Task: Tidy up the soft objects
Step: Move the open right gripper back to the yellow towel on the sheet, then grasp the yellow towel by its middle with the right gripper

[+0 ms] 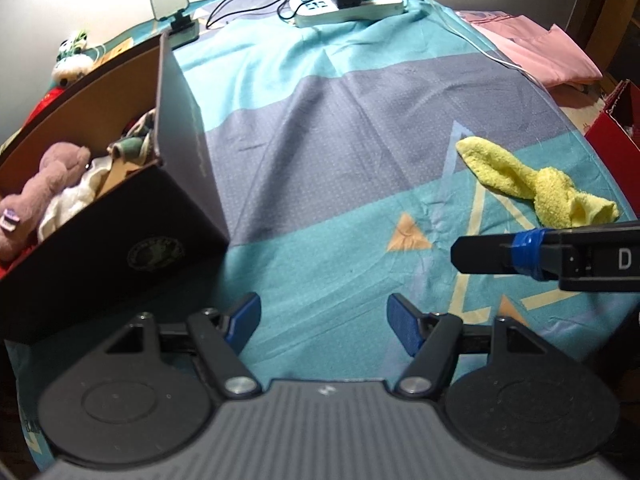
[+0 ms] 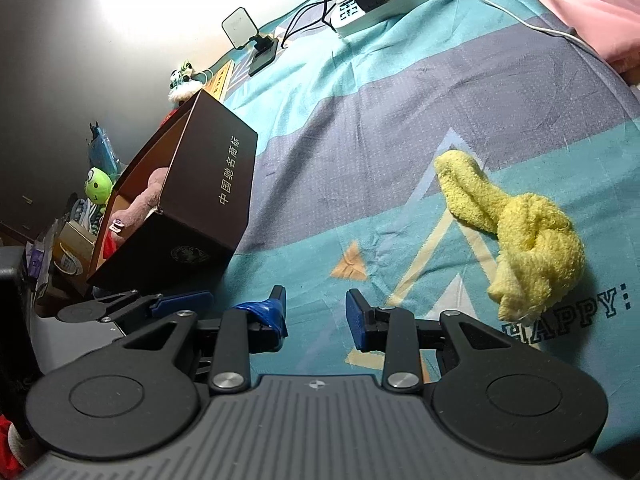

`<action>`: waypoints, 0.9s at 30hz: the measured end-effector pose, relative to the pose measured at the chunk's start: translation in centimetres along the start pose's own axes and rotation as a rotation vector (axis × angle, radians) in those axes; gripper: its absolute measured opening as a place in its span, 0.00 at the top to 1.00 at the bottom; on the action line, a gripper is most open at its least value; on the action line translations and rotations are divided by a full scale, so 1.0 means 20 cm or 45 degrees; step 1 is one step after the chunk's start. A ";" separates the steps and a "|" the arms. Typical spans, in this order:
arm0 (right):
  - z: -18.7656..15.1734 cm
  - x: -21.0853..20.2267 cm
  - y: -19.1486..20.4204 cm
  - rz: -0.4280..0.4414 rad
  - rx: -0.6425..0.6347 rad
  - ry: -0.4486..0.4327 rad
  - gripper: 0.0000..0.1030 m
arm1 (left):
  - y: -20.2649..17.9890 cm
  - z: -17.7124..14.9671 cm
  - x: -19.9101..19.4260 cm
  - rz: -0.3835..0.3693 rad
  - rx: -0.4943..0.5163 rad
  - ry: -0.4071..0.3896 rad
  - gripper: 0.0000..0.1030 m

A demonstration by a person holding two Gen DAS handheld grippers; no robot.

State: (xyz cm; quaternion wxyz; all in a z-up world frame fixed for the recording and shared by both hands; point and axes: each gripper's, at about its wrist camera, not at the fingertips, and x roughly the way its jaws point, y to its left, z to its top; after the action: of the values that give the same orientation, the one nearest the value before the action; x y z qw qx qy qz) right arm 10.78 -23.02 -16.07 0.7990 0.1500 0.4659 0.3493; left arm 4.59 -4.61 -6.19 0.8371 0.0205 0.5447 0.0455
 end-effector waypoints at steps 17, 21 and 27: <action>0.10 -0.13 -0.11 -0.027 0.036 -0.125 0.85 | -0.10 0.12 0.07 -0.110 0.009 0.019 0.32; 0.17 -0.21 -0.18 -0.071 0.054 -0.218 0.85 | -0.13 0.16 0.09 -0.151 0.021 0.026 0.32; 0.25 -0.28 -0.41 -0.178 0.216 -0.263 0.84 | -0.21 0.22 0.12 -0.172 0.067 0.039 0.32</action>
State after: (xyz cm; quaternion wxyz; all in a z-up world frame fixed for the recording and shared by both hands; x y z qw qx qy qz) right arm 16.64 -32.37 -14.64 0.8495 0.2192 0.4184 0.2350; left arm 9.77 -8.41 -6.89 0.8291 0.0050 0.5586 -0.0251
